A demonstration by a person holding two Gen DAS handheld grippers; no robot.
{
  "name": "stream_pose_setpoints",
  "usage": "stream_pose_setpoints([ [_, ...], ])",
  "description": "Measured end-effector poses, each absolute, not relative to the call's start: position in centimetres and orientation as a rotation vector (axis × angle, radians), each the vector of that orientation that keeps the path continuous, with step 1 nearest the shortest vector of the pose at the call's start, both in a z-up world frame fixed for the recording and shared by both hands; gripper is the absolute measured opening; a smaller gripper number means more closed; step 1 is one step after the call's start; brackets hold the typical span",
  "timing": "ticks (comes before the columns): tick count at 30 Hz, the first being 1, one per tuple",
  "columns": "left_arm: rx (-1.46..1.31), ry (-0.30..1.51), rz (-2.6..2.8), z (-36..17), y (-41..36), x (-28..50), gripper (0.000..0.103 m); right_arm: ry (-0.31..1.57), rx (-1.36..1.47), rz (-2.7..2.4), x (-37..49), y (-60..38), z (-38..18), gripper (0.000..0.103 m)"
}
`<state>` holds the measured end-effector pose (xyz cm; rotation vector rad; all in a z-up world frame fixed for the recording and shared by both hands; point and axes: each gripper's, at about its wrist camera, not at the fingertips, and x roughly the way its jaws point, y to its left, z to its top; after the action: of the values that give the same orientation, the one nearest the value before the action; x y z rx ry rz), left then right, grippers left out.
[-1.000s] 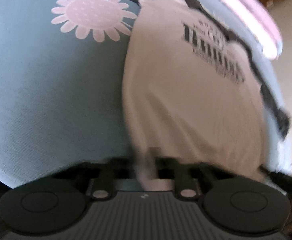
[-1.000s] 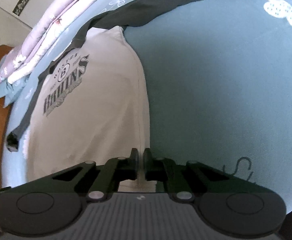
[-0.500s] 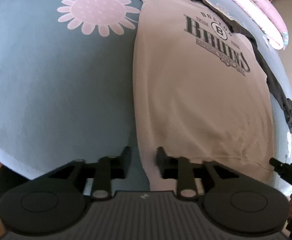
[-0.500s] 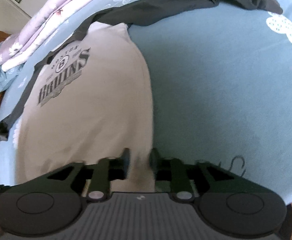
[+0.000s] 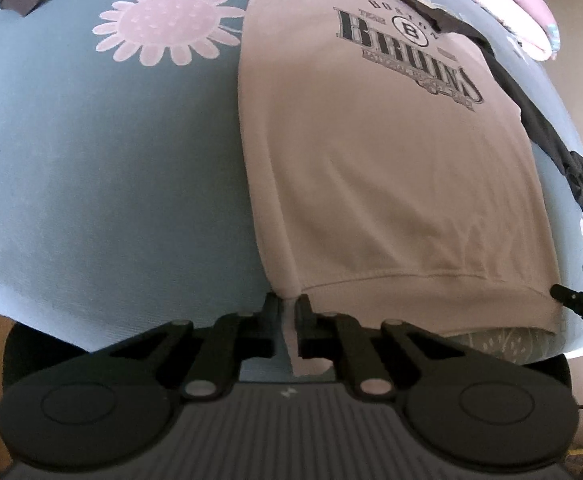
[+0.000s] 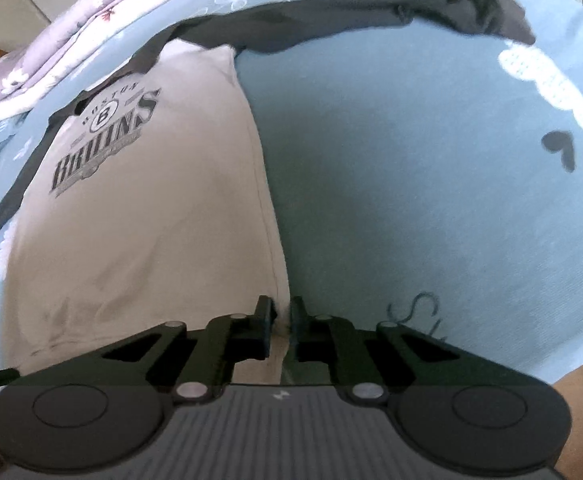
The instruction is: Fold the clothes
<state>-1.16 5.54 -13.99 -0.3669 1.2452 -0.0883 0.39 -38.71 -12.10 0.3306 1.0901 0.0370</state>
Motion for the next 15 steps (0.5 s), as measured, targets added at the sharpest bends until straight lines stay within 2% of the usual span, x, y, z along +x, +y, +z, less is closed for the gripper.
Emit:
stream_pose_setpoints([
  [2,-0.363,1.270,-0.080,-14.4,5.6,-1.1,0.008,1.117,0.316,0.051,0.4,-38.5,-12.3,0.013],
  [3,-0.368,1.275,-0.082,-14.4,5.6,-1.1,0.013,1.127,0.297,0.058,0.4,-38.4,-12.4,0.017],
  [5,-0.363,1.279,-0.084,-14.1,5.7,-1.2,0.015,1.121,0.273,0.056,0.1,-38.3,-11.9,0.029],
  [6,-0.345,1.272,-0.085,-13.6,5.7,-1.3,0.016,1.110,0.271,0.048,0.0,-38.5,-11.5,0.031],
  [11,-0.237,1.200,-0.122,-10.1,5.2,-1.0,0.013,1.024,0.230,0.088,0.0,-38.1,-8.2,0.031],
  [15,-0.194,1.142,-0.224,-8.4,2.3,1.0,0.024,1.010,0.201,0.213,1.8,-34.6,-7.5,0.031],
])
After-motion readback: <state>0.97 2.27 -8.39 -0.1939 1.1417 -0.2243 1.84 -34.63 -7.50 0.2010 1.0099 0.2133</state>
